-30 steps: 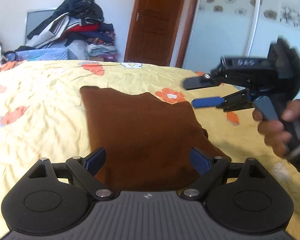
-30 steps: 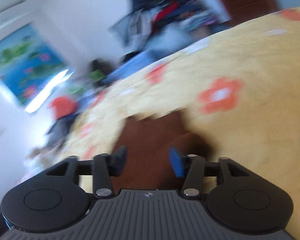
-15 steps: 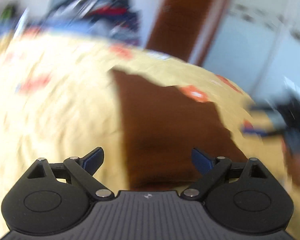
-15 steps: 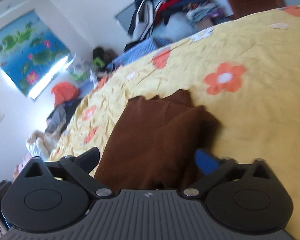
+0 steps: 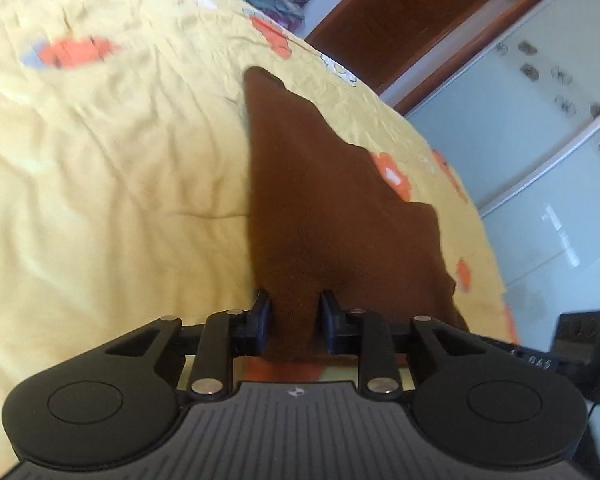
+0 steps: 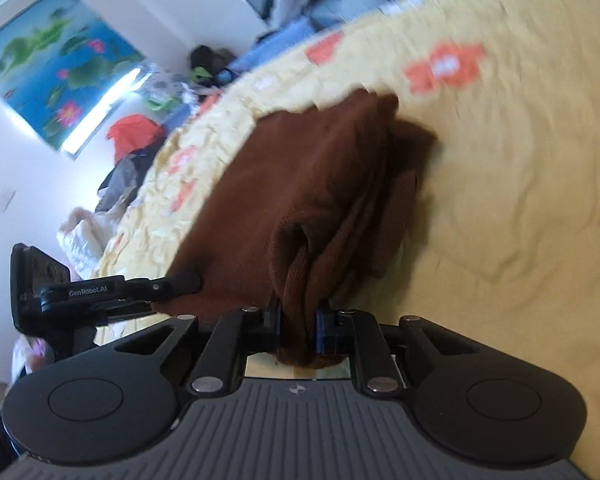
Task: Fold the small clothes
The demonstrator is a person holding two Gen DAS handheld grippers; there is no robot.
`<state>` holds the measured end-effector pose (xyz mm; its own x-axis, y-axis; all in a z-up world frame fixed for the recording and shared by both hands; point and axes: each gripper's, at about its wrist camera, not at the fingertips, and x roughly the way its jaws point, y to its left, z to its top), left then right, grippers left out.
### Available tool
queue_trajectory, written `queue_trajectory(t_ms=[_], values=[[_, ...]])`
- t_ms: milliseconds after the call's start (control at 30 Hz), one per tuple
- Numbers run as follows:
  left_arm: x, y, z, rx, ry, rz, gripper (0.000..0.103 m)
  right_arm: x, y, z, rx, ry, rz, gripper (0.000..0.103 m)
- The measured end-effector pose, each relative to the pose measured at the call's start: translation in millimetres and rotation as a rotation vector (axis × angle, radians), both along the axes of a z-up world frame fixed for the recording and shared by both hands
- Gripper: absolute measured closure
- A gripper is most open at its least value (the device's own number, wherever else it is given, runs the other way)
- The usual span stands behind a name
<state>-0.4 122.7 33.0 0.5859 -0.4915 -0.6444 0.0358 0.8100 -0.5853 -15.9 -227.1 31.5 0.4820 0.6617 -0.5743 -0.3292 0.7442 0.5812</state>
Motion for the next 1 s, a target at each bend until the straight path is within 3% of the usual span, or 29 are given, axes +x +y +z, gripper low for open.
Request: queue_trajectory(t_ms=[100,167,200,233,300,367,500,567,600,667,700,767,867,933,1000], values=[[-3,6,-10,0.054,0.009,0.018,0.076,-1,1,-15,-0.1,0.041,0.013,0.083],[-18,1,5,0.125,-0.054,0.043,0.072,-2,-6,-17,-0.062,0.041,0.009,0.066],[-26,-5,14,0.179,-0.1,0.052,0.06,-2,-7,-11,-0.061,0.049,0.005,0.051],[-32,-11,22,0.228,-0.152,0.061,0.034,-3,-10,-2,-0.065,0.028,-0.013,0.039],[-47,-25,37,0.283,-0.289,0.071,0.005,-4,-18,23,-0.037,-0.068,-0.072,0.033],[-51,-45,44,0.302,-0.388,0.02,0.003,5,-19,43,0.016,-0.125,-0.111,0.029],[-26,-92,27,0.379,-0.371,-0.105,0.003,45,17,59,0.013,-0.165,-0.059,0.026],[-14,-109,7,0.442,-0.32,-0.164,0.004,72,40,50,-0.017,-0.125,-0.03,0.023],[-12,-114,-2,0.468,-0.319,-0.184,0.004,85,50,41,-0.064,-0.098,-0.02,0.016],[-20,-119,-9,0.511,-0.362,-0.206,0.003,102,57,14,-0.189,-0.071,-0.02,0.018],[-22,-120,-9,0.511,-0.365,-0.21,0.003,99,52,9,-0.175,-0.13,-0.014,0.018],[-24,-115,-9,0.483,-0.371,-0.208,0.003,97,41,9,-0.123,-0.101,-0.031,0.02],[-22,-111,-14,0.45,-0.376,-0.201,0.0,95,46,25,-0.174,-0.083,-0.038,0.026],[-23,-111,-14,0.447,-0.376,-0.192,0.0,92,52,43,-0.157,-0.113,-0.063,0.024],[-23,-112,-15,0.443,-0.376,-0.189,0.0,94,60,60,-0.086,-0.146,-0.015,0.02]])
